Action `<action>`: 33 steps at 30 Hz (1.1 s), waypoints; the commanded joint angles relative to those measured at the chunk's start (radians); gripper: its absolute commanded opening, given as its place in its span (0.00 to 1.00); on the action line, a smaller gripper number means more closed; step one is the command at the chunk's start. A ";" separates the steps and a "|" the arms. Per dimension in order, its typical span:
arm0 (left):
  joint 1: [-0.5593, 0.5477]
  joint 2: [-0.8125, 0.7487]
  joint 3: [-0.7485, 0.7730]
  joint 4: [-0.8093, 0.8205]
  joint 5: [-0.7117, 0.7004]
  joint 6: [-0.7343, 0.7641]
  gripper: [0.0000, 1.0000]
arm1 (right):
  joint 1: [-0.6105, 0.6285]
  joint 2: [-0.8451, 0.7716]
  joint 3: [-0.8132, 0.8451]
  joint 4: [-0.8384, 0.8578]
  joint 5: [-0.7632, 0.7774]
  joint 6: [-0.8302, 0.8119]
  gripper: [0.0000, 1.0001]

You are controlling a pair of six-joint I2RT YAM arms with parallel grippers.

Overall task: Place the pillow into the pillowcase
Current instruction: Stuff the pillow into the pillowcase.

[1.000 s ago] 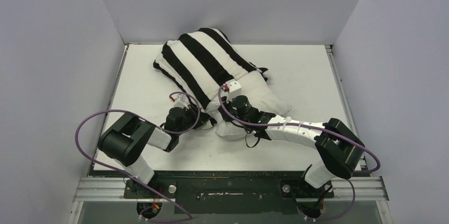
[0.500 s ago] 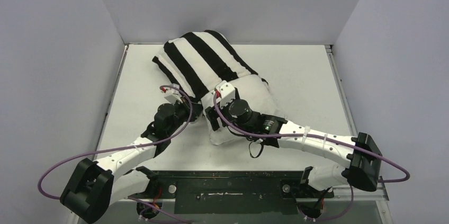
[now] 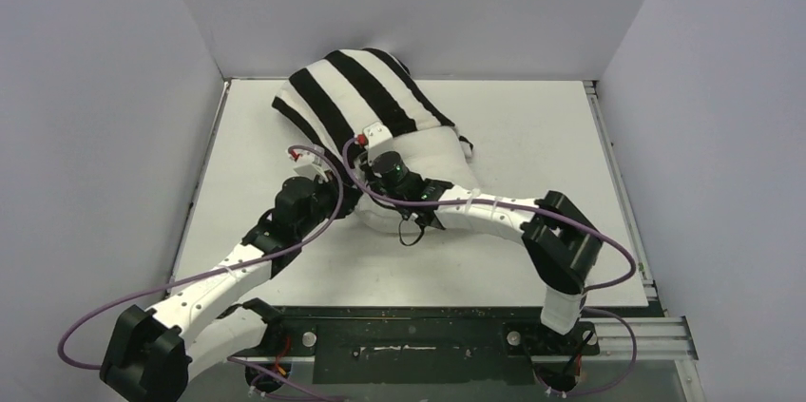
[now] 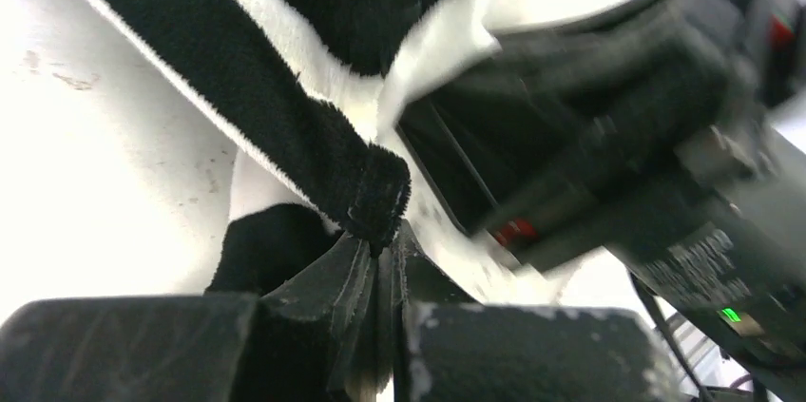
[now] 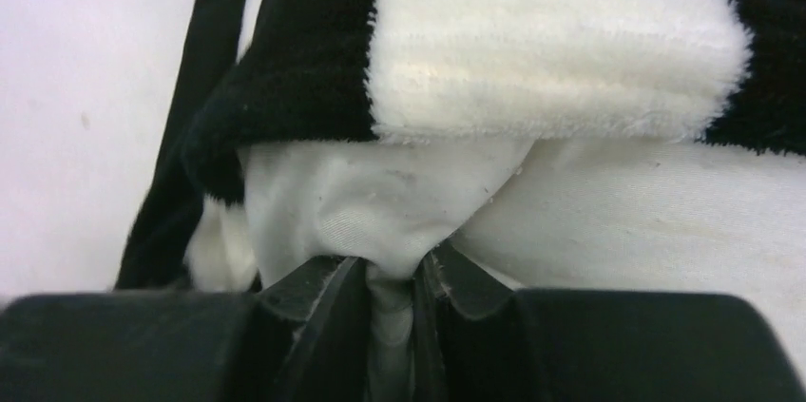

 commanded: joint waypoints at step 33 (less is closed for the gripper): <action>-0.163 -0.479 0.008 -0.318 0.120 -0.109 0.00 | -0.075 0.713 0.677 0.674 0.100 0.564 0.04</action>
